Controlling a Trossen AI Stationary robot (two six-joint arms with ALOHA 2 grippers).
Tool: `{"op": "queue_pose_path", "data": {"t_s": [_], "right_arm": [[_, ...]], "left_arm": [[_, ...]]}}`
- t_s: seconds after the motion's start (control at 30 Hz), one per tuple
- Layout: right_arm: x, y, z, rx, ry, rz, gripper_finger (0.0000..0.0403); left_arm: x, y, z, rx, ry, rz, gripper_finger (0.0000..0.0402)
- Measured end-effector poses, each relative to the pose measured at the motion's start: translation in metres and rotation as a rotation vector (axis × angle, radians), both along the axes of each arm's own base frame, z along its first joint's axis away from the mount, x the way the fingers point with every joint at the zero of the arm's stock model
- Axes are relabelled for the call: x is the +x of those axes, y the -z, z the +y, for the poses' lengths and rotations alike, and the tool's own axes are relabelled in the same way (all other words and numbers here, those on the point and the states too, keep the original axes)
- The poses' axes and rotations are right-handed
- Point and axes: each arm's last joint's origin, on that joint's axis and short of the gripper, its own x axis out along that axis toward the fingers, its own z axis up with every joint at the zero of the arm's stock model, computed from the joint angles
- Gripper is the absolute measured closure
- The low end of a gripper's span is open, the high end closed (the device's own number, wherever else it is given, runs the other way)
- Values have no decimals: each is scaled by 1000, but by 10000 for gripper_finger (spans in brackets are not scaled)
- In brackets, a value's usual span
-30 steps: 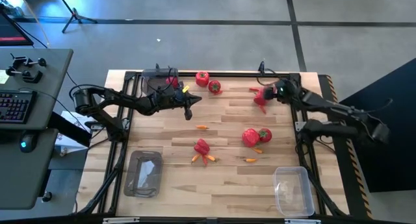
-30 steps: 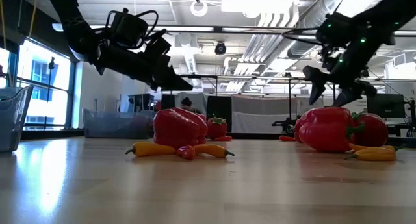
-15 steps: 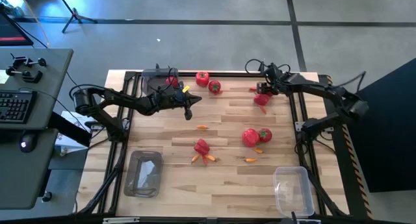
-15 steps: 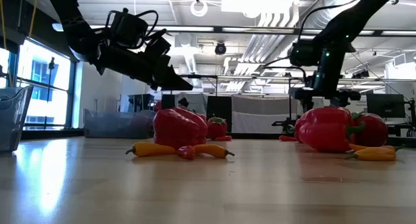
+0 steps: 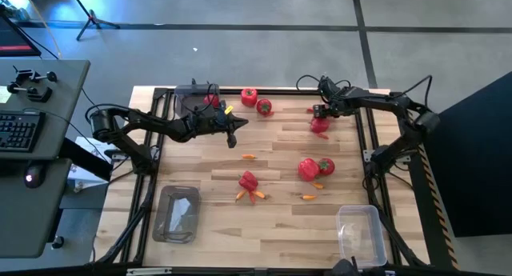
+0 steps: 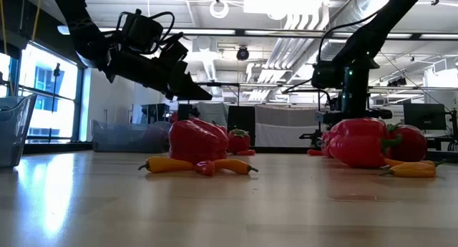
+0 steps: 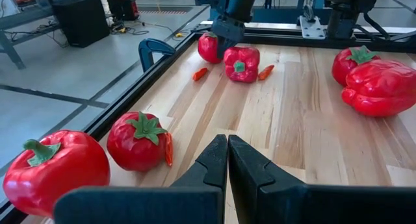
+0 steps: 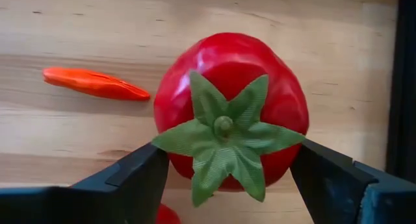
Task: Sort produce into baskets
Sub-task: Put the red tomato into the top black bin
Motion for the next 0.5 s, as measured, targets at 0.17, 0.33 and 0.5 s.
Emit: {"op": "queue_pose_path", "data": {"t_s": [0.17, 0.33, 0.5], "right_arm": [[1, 0, -1, -6, -2, -6, 133], [0, -1, 0, -8, -3, -6, 136], [-1, -7, 1, -26, -13, -16, 113]], "left_arm": [[0, 0, 0, 0, 0, 1, 401], [0, 0, 0, -3, -1, 1, 401], [-1, 2, 0, -14, 7, 21, 401]]}}
